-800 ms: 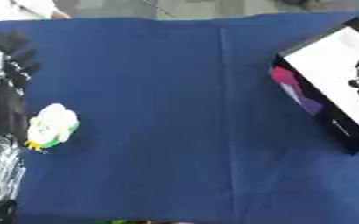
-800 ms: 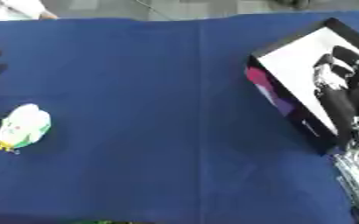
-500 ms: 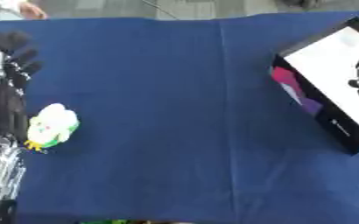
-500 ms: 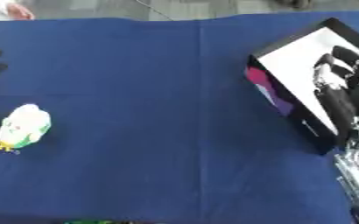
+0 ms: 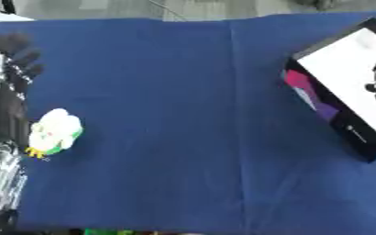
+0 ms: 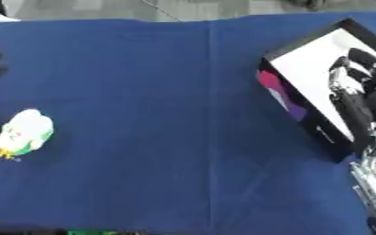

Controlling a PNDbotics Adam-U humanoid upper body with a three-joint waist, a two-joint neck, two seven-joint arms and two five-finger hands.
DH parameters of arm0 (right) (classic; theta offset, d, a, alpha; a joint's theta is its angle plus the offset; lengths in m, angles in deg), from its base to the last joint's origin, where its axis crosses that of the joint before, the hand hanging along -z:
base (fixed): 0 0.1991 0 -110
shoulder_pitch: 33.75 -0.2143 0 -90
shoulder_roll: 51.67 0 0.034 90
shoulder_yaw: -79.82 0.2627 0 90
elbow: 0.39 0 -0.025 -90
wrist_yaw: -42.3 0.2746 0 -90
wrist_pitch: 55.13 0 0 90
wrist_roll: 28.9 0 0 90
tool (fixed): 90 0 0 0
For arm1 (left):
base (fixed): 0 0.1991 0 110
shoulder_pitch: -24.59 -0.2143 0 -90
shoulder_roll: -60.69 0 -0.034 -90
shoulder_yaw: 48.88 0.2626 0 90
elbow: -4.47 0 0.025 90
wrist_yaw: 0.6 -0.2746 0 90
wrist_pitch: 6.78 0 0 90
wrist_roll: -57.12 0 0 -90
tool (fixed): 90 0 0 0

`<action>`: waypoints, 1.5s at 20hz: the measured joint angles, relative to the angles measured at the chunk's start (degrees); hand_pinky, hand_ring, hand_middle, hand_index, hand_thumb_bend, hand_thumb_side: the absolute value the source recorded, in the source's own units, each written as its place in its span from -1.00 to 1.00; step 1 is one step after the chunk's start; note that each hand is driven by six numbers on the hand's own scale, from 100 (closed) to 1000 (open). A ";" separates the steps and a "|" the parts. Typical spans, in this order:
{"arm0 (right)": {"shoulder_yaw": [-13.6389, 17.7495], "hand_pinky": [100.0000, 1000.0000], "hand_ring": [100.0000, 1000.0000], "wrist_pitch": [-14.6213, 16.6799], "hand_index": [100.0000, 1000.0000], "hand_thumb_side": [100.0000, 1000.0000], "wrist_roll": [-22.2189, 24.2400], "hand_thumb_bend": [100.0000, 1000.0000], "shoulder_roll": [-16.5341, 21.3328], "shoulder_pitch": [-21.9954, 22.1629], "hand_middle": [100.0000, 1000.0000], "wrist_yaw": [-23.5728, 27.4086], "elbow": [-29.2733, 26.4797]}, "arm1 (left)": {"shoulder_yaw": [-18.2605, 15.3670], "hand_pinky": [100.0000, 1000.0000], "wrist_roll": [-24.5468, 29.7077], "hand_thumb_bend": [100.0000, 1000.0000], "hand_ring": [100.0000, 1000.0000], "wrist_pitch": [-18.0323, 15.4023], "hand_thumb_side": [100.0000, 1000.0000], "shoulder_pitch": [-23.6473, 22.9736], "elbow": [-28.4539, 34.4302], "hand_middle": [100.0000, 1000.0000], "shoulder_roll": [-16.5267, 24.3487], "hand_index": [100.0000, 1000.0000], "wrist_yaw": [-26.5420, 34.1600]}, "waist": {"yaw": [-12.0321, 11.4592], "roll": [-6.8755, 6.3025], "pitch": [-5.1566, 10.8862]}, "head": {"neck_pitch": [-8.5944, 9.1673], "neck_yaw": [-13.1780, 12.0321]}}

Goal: Pick up the objects with one hand, pass them to the other hand, and then place them into the box on the other side of the table.

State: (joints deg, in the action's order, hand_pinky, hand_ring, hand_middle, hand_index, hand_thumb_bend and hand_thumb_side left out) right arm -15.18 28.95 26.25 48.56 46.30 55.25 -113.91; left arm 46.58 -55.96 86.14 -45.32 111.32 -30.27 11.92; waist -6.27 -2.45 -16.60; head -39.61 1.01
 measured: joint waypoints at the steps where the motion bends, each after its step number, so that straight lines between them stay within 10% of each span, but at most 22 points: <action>1: 0.03 0.28 0.62 0.01 0.59 -0.20 -0.10 -1.00 0.00 0.17 0.63 0.00 0.00 | -0.37 0.69 -0.02 -0.73 0.65 0.40 0.60 0.32 0.04 0.60 0.66 0.71 -0.24 | 0.00 -0.01 0.00 | 0.01 -0.26; 17: 0.24 0.28 0.62 0.31 0.59 -0.20 -0.92 -1.00 0.03 1.18 0.63 -1.29 0.00 | -3.13 0.73 14.34 -0.62 0.73 15.89 0.48 9.43 -10.26 0.66 30.79 0.80 -3.90 | -0.32 -0.85 -1.92 | 0.52 -3.14; 30: -0.09 0.29 0.62 0.60 0.59 -0.21 -0.09 -1.00 1.27 1.30 0.63 -2.61 0.00 | -1.43 0.83 40.08 -0.03 0.84 17.97 -0.08 24.71 -36.87 0.69 35.19 0.80 -27.57 | -0.02 0.49 -3.28 | 1.52 -6.52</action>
State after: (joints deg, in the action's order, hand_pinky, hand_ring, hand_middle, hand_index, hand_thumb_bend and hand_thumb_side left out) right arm -15.26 29.55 26.16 49.83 47.60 52.63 -113.91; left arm 45.15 -15.88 104.11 -20.61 74.45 4.92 -15.65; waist -6.30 -1.96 -19.88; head -38.09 -5.51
